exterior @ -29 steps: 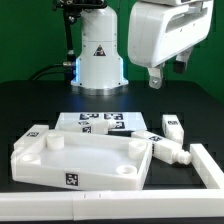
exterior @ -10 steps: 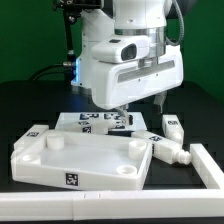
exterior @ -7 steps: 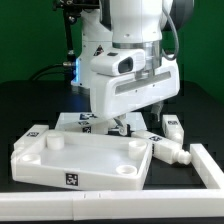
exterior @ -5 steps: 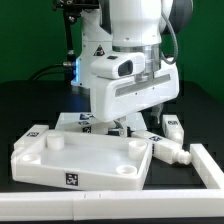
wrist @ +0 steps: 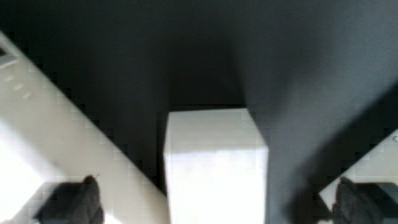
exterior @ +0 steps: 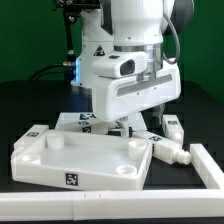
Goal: Assemble desk
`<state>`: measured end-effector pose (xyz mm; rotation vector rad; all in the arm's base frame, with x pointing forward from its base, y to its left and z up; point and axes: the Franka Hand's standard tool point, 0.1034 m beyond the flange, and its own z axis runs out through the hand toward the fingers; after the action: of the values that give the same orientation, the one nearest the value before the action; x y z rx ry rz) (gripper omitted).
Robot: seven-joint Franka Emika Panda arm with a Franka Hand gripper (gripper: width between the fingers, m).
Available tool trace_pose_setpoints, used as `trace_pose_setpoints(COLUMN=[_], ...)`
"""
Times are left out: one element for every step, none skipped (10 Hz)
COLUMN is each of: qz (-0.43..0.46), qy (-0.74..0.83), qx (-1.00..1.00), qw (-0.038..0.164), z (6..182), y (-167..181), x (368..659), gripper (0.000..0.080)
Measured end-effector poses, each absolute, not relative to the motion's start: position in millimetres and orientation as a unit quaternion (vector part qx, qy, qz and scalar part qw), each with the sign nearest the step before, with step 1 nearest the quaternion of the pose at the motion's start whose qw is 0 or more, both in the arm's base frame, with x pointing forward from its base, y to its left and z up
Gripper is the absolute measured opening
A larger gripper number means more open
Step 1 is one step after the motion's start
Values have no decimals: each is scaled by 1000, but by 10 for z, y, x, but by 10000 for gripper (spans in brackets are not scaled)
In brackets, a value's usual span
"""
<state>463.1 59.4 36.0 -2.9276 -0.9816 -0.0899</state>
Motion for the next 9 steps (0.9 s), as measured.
trace_pose_setpoints(qz=[-31,-30,-30,-27,-23,-21,-18,-16,-18], qy=[-317,-317,-316,-300,-279,-258,-256,-255,-256], qx=[-947,-948,-948,-953,-959,-965,-966,-966,-966], qw=[26,26,26,27,29,31,32,33,33], z=[364,354,354,346,322,287,244,196,167], y=[594,593,592,589,616,631,621,617,628], x=[4636,4629,4626,4561,4487,4437,4416,4402,4406], gripper=[650,650,650,650,650,650,650,650,650])
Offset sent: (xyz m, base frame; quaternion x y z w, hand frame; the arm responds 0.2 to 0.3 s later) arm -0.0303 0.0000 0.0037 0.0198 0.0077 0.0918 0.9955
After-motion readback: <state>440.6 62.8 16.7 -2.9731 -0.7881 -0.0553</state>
